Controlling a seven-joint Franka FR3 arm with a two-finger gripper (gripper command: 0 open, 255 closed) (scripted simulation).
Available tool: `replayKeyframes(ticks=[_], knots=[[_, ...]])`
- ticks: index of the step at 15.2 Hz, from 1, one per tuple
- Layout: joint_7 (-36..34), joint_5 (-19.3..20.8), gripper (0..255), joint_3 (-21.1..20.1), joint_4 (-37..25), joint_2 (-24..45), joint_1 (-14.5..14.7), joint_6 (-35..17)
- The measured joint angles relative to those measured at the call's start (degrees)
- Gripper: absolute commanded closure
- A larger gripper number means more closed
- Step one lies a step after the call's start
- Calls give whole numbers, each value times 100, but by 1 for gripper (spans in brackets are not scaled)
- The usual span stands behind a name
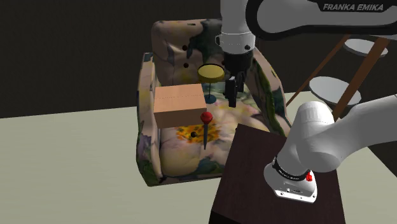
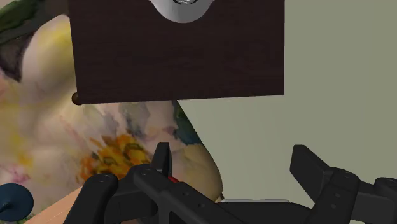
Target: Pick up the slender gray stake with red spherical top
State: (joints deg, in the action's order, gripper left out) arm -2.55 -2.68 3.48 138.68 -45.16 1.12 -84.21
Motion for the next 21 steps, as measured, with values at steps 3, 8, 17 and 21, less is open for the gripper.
replayKeyframes(ticks=[3, 8, 17, 21], knots=[[-70, 16, 0, 6, 233, -22, -62, -306], [-364, 44, 0, 19, 851, 285, -278, -1641], [-910, 64, 0, 59, 1501, 1382, -631, -4154], [-922, 48, 0, 75, 1688, 1632, -643, -4653]])
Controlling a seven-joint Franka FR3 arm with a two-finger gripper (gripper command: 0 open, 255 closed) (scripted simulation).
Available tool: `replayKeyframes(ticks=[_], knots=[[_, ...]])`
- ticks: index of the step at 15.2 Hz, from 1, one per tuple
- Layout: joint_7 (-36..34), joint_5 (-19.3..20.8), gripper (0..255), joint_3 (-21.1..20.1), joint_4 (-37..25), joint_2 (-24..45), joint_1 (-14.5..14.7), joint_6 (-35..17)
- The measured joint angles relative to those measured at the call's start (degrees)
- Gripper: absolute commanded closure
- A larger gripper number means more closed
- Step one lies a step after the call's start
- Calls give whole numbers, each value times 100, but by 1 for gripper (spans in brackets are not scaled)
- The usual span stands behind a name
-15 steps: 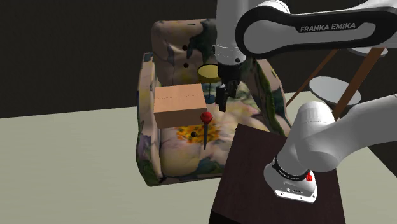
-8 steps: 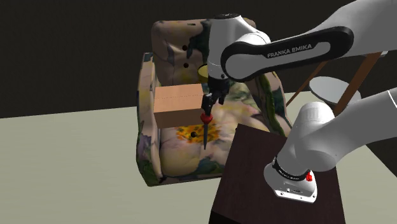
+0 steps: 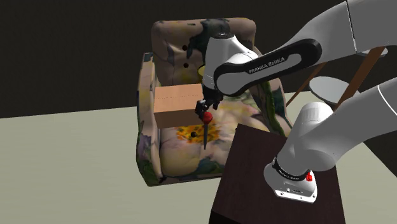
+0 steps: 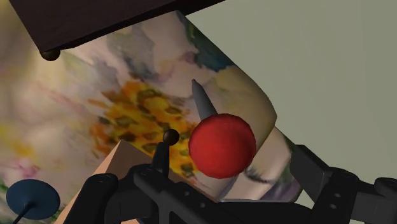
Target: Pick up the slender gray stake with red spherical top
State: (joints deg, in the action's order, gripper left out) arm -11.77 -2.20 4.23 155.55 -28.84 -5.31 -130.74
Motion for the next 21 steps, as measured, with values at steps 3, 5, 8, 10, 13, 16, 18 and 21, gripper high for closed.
replayKeyframes(ticks=[3, 5, 8, 10, 13, 16, 18, 21], knots=[[26, -17, 0, 14, 143, 157, 9, -303], [38, -25, 255, 21, 171, 243, 14, -418], [33, -30, 255, 17, 178, 262, 20, -458], [30, -31, 255, 15, 179, 261, 21, -460], [33, -29, 255, 17, 183, 256, 19, -458], [28, -26, 255, 14, 167, 229, 17, -410], [16, -16, 255, 10, 86, 159, 11, -255], [-5, -1, 255, 0, -46, 15, 1, 21]])
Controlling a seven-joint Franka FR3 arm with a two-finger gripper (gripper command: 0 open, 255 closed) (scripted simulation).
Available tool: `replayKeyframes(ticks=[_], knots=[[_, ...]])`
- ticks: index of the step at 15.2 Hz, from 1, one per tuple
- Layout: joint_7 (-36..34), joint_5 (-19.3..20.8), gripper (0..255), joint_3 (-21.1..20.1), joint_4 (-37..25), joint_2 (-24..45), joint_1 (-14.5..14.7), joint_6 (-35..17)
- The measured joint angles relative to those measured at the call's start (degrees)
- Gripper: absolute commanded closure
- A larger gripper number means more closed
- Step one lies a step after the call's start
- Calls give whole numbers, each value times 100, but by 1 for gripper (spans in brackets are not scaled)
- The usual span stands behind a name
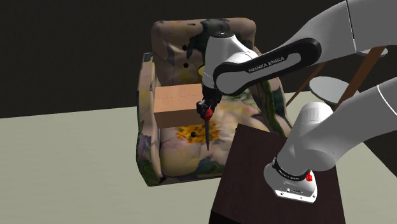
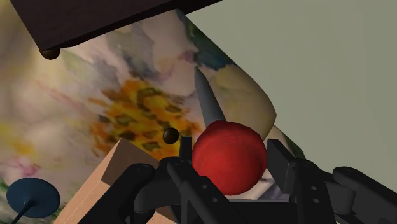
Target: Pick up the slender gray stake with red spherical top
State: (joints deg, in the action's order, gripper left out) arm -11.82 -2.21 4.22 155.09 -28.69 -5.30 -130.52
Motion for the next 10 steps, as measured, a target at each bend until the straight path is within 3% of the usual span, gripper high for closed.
replayKeyframes(ticks=[10], knots=[[-68, 34, 255, -34, -478, -389, -19, 865]])
